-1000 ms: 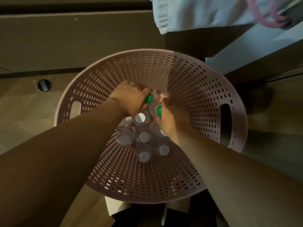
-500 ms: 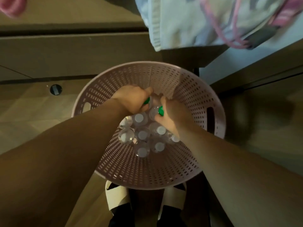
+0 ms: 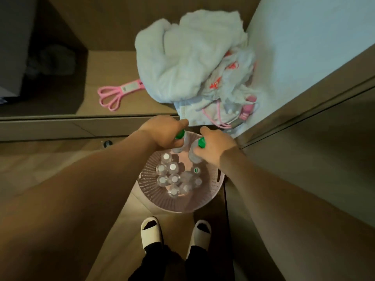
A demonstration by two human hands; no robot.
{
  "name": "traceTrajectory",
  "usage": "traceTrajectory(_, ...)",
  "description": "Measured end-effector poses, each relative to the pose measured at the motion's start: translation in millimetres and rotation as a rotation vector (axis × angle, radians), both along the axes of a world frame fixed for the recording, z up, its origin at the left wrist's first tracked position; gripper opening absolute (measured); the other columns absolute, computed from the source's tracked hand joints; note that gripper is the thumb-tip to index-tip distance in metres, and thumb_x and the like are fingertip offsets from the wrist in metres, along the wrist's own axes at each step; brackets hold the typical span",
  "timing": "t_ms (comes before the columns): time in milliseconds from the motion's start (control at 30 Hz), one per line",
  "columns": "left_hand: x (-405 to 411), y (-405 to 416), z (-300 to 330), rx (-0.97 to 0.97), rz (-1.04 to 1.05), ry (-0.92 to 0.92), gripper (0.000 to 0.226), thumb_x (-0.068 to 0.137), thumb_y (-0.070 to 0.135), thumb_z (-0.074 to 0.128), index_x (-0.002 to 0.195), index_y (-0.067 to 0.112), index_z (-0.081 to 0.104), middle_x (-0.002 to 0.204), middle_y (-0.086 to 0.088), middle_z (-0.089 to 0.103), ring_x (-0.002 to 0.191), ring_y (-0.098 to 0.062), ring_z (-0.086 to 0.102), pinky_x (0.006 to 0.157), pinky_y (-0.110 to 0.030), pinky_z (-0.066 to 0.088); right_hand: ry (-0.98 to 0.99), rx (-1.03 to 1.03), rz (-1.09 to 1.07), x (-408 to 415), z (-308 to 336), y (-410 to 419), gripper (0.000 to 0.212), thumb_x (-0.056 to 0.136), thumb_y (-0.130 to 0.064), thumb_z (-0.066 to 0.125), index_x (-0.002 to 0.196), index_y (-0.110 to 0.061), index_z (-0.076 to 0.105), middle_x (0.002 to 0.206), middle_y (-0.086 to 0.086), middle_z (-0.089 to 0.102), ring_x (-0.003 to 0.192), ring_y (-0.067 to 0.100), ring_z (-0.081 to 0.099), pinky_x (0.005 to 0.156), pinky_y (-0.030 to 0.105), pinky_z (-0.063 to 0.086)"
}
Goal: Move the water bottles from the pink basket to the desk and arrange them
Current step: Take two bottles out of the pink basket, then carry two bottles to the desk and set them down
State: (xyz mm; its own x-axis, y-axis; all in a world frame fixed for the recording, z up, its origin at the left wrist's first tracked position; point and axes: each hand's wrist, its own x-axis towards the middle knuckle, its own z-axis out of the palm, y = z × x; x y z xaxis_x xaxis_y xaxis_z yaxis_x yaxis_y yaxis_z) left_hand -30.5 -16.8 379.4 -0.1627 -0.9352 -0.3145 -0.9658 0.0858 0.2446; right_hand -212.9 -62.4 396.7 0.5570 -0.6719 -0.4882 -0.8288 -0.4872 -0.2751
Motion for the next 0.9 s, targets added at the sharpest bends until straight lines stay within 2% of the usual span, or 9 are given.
traceTrajectory(133,-5.0,34.7,102.3,-0.064,0.232,0.115,0.038,0.084,0.038,0.063,0.113,0.015,0.054,0.099,-0.013,0.067,0.090,-0.036,0.061,0.072,-0.042,0.052,-0.079,-0.040,-0.043,-1.4,106.6,15.9,0.028,0.085,-0.036,0.062,0.092,-0.017,0.042,0.082,0.004,0.051,0.087,0.032,0.059,0.062,0.035,0.039)
traceTrajectory(233,-10.8,69.4,171.7,-0.127,0.496,0.265,0.027,0.082,0.033,0.067,0.102,0.019,0.056,0.087,-0.007,0.066,0.081,-0.030,0.062,0.066,-0.037,0.053,-0.156,-0.070,-0.095,-2.6,179.6,33.6,0.031,0.083,-0.039,0.065,0.098,-0.017,0.050,0.091,0.005,0.060,0.088,0.029,0.058,0.067,0.035,0.044)
traceTrajectory(333,-19.3,107.9,233.4,-0.321,0.842,0.477,0.018,0.080,0.023,0.071,0.093,0.022,0.058,0.075,0.006,0.059,0.071,-0.014,0.059,0.059,-0.027,0.050,-0.248,-0.093,-0.067,1.1,237.6,56.2,0.030,0.080,-0.041,0.068,0.095,-0.022,0.050,0.090,0.003,0.061,0.084,0.027,0.058,0.063,0.034,0.042)
traceTrajectory(433,-24.9,148.8,274.9,-0.510,1.158,0.582,0.024,0.077,0.026,0.071,0.098,0.017,0.065,0.081,0.001,0.065,0.073,-0.017,0.063,0.063,-0.035,0.056,-0.336,-0.092,-0.051,7.1,275.7,77.3,0.029,0.076,-0.041,0.069,0.091,-0.023,0.051,0.082,0.000,0.058,0.078,0.026,0.057,0.056,0.032,0.036)
traceTrajectory(500,-23.0,175.8,291.0,-0.598,1.214,0.579,0.023,0.076,0.027,0.072,0.097,0.019,0.066,0.082,0.003,0.066,0.077,-0.016,0.064,0.066,-0.037,0.057,-0.384,-0.073,-0.057,12.2,289.5,89.8,0.029,0.074,-0.039,0.069,0.091,-0.023,0.053,0.079,-0.001,0.058,0.075,0.024,0.057,0.054,0.031,0.037)
traceTrajectory(600,-13.9,218.4,308.9,-0.669,1.242,0.533,0.023,0.078,0.026,0.072,0.100,0.021,0.067,0.085,0.007,0.066,0.080,-0.007,0.062,0.068,-0.027,0.055,-0.436,-0.036,-0.020,24.4,301.5,110.6,0.026,0.073,-0.037,0.070,0.090,-0.022,0.055,0.074,-0.002,0.058,0.069,0.020,0.055,0.055,0.031,0.038)
traceTrajectory(700,0.6,262.6,316.9,-0.728,1.303,0.484,0.027,0.079,0.026,0.073,0.105,0.019,0.067,0.091,0.004,0.067,0.083,-0.008,0.063,0.071,-0.023,0.053,-0.421,-0.038,0.092,49.9,311.1,134.7,0.024,0.074,-0.035,0.070,0.090,-0.024,0.056,0.071,-0.005,0.056,0.065,0.016,0.051,0.052,0.029,0.035)
traceTrajectory(767,11.7,291.8,319.9,-0.757,1.350,0.454,0.028,0.079,0.027,0.074,0.106,0.019,0.067,0.092,0.004,0.067,0.083,-0.009,0.063,0.072,-0.022,0.052,-0.416,-0.040,0.166,73.2,315.0,152.8,0.024,0.074,-0.035,0.069,0.091,-0.023,0.057,0.073,-0.002,0.058,0.068,0.020,0.055,0.055,0.030,0.040)
traceTrajectory(900,38.6,353.2,326.7,-0.823,1.464,0.393,0.022,0.077,0.025,0.073,0.099,0.021,0.068,0.084,0.007,0.065,0.073,-0.003,0.058,0.062,-0.012,0.041,-0.405,-0.022,0.319,128.8,318.3,198.7,0.025,0.072,-0.040,0.068,0.088,-0.027,0.053,0.078,-0.002,0.062,0.075,0.022,0.059,0.058,0.032,0.046)
